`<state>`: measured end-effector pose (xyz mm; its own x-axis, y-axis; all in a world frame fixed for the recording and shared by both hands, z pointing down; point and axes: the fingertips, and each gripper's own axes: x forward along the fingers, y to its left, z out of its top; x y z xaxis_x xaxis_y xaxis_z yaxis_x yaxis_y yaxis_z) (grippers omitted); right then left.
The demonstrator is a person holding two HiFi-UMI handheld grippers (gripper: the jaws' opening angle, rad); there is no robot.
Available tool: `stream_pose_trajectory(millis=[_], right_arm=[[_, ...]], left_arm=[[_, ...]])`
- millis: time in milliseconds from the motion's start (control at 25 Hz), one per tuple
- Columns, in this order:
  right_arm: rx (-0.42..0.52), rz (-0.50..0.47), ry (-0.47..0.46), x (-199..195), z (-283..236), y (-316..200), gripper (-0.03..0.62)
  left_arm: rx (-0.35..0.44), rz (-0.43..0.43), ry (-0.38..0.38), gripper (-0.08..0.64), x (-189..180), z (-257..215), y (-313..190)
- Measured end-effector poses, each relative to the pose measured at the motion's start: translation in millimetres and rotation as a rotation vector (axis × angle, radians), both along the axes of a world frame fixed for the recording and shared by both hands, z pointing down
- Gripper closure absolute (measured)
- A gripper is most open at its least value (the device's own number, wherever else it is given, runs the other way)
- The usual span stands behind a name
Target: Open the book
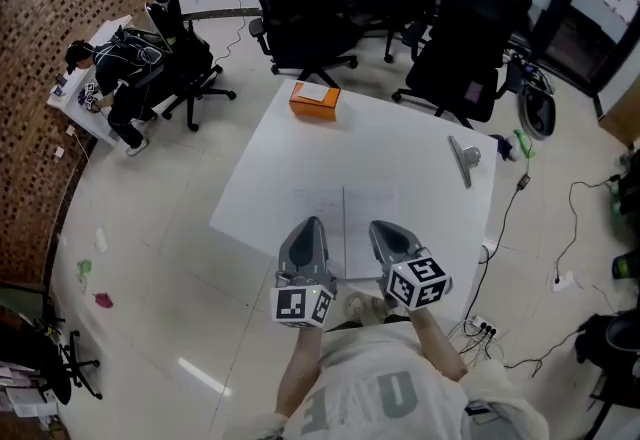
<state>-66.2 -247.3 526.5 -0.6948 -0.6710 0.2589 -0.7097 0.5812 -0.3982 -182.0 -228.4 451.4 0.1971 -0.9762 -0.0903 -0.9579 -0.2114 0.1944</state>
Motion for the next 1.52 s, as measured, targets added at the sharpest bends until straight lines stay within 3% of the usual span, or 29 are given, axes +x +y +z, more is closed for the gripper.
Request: stream_pose_trajectory(millis=[200,520,880,1160,1520], right_arm=[[-0.030,0.007,0.012,-12,12,8,0.588],[-0.075,-0.001,0.007,-24,30,29,0.588],[0.001,-0.047,-0.010,-17,4,75,0.588],[0.046,-0.054,-0.028,36,-9,164,0.588],[0.104,-0.102,-0.035,107,-24,299,0.588]], left_arm=[[-0.002,0.062,-0.009,0.543,-7,9,7],[-0.053,0.029,0.039,0.543,-31,35,16],[-0.031,0.015,0.010,0.543,-20,26,66],[-0.015,-0.028,0.017,0.543,19,23,159],[-0.017,-0.025,0.037,0.543,110,34,298]])
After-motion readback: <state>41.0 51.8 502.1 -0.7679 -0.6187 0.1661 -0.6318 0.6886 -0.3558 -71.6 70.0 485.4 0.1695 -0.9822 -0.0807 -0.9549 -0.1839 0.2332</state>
